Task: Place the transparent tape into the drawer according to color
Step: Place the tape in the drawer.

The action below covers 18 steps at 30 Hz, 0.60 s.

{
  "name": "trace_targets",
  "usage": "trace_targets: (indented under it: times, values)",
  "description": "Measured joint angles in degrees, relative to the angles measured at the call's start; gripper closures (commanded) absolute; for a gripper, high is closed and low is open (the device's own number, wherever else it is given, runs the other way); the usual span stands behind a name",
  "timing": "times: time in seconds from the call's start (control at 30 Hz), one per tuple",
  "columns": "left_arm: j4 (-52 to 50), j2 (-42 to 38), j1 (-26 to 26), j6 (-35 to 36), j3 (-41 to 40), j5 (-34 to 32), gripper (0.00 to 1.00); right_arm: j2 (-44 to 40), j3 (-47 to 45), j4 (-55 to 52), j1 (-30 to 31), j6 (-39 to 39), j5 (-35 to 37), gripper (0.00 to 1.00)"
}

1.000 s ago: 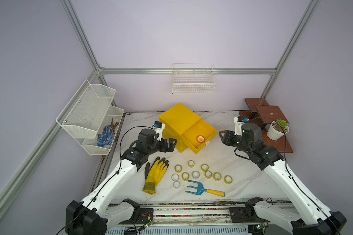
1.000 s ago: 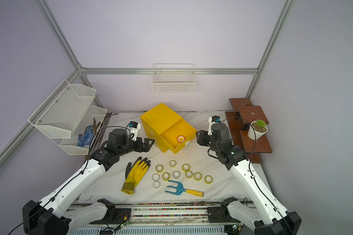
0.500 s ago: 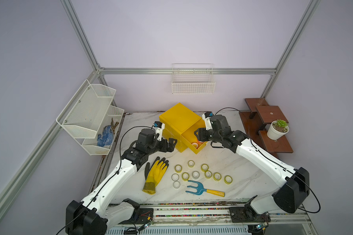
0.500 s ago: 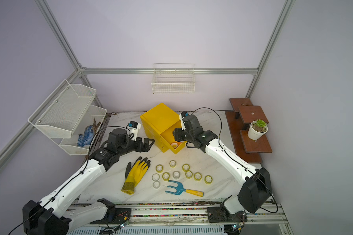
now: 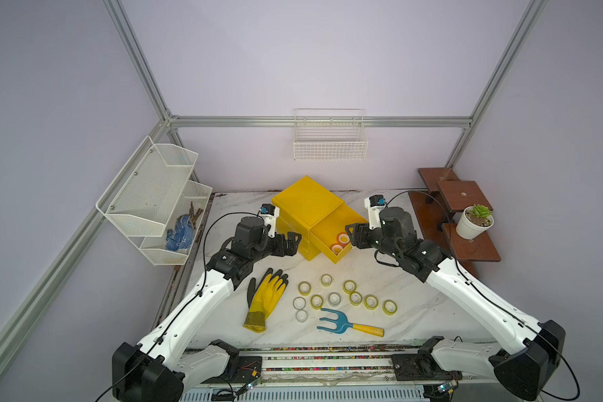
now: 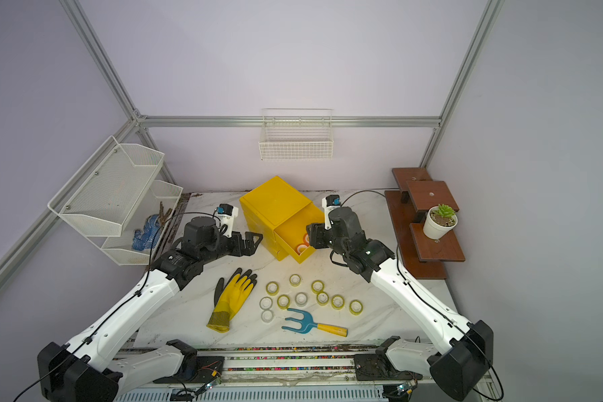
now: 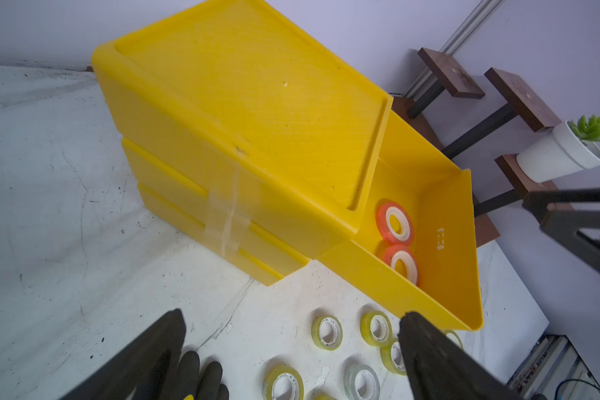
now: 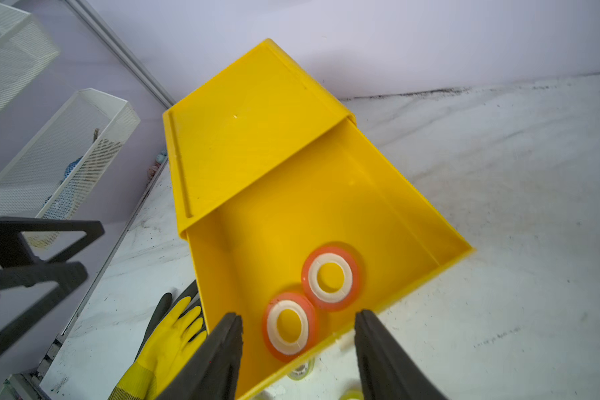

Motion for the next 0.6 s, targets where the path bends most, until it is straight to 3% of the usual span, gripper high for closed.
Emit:
trace_targets:
  times: [0.27,0.6]
  values:
    - [0.4,5.4,0.0,-2.2,8.3,-5.8,0.0,-3.4,-8.1,-0.1,-5.2,3.1,0.9,0.51]
    - [-0.1,13.0,0.0,-1.1,10.0,-7.7,0.0,4.8,-8.6,8.5,-5.1,3.2,-6.8,0.51]
